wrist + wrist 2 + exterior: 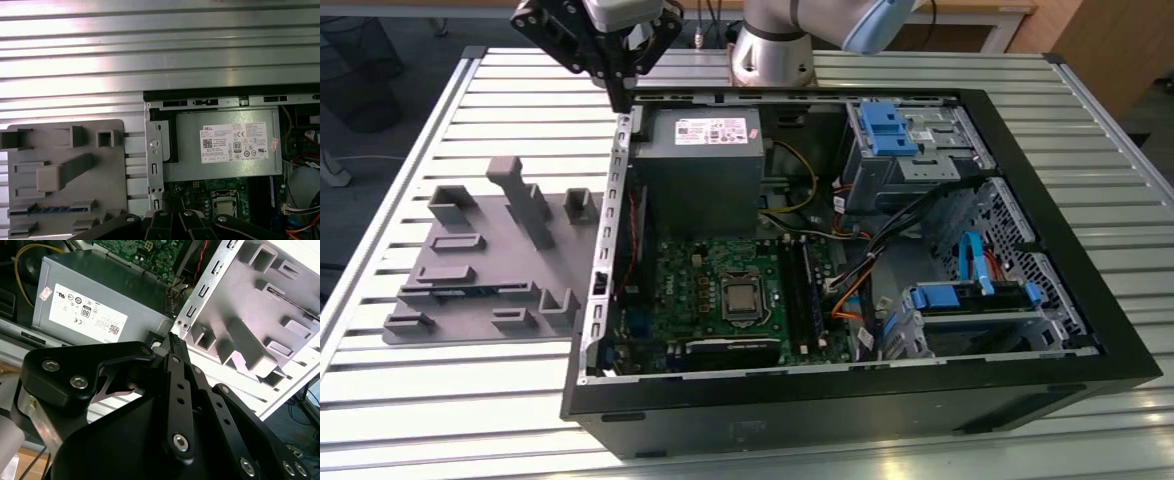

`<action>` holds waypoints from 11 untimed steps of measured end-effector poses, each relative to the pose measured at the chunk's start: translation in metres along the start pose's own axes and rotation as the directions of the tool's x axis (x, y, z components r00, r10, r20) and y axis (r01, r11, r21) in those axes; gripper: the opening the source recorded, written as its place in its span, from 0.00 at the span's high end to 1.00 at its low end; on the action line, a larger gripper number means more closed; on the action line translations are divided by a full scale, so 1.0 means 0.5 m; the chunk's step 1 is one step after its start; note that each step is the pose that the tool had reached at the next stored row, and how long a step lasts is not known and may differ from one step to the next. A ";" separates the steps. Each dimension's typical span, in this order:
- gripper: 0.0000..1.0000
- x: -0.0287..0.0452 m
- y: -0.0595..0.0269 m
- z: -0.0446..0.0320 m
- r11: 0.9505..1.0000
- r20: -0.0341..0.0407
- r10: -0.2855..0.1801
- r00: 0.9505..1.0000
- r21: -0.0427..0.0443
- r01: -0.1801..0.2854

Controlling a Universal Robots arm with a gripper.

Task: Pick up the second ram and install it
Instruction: 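Reach for the second ram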

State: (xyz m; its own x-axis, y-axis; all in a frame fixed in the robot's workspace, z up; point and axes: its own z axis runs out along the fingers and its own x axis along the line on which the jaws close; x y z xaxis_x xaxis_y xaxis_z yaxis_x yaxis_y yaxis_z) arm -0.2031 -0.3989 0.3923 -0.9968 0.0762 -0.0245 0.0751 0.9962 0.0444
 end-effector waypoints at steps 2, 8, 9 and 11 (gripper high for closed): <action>0.89 0.002 0.000 0.000 1.000 0.000 0.000 1.000 0.000 0.000; 0.89 0.007 -0.001 0.000 1.000 0.000 0.000 1.000 0.000 0.000; 0.89 0.007 -0.001 0.000 1.000 0.000 0.000 1.000 0.000 0.000; 0.89 0.009 -0.001 0.000 1.000 0.000 0.000 1.000 0.000 0.000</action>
State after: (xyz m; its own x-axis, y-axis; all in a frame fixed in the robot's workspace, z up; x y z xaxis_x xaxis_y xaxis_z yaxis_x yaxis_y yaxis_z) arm -0.2075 -0.3989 0.3923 -0.9968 0.0762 -0.0245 0.0751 0.9962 0.0444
